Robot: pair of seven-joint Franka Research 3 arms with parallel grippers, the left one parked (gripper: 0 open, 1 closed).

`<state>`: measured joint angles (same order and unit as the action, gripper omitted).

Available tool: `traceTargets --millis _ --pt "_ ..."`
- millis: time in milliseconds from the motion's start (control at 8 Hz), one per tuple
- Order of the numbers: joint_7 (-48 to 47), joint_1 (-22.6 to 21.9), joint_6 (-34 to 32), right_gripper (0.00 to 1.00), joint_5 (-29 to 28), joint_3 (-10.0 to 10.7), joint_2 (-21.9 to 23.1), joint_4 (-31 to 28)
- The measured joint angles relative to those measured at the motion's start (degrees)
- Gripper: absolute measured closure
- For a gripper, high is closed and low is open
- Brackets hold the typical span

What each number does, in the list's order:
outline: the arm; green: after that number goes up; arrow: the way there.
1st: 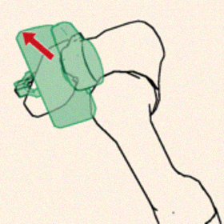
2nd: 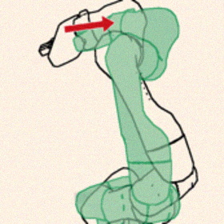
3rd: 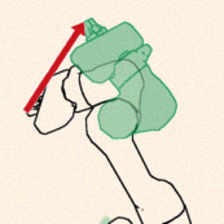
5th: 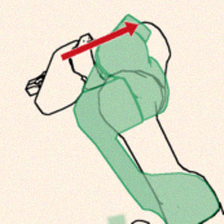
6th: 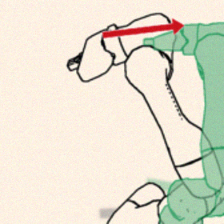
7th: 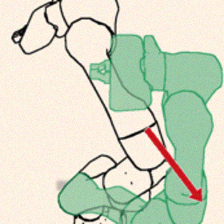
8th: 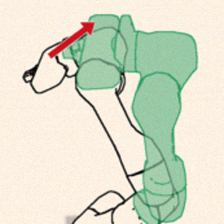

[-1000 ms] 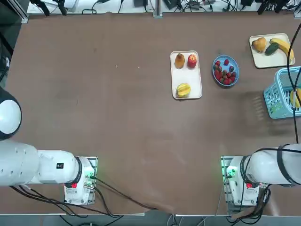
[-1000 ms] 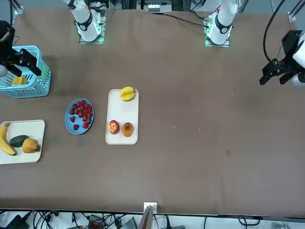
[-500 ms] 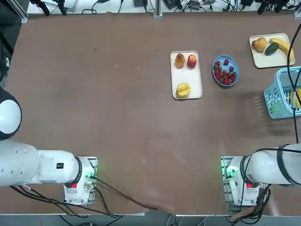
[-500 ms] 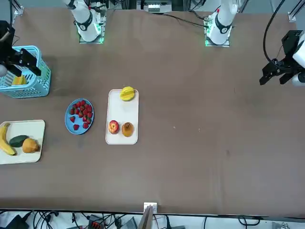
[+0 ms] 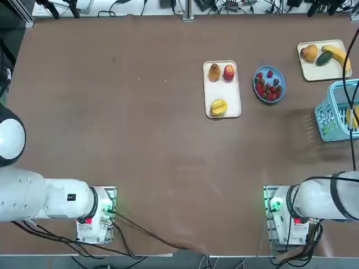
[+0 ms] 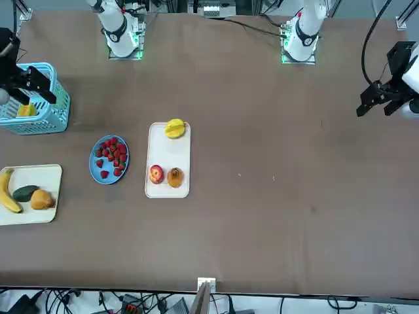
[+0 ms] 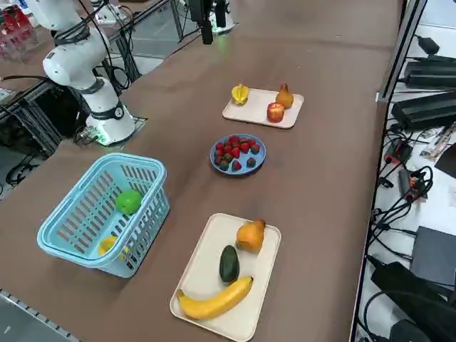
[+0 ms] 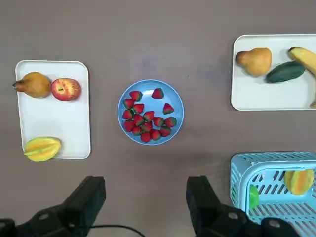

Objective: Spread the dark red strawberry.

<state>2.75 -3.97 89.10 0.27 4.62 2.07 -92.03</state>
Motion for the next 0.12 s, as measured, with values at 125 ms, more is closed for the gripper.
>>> traceTargets --millis 125 --pt "0.00 0.00 0.00 0.00 0.00 0.00 0.00 0.00"
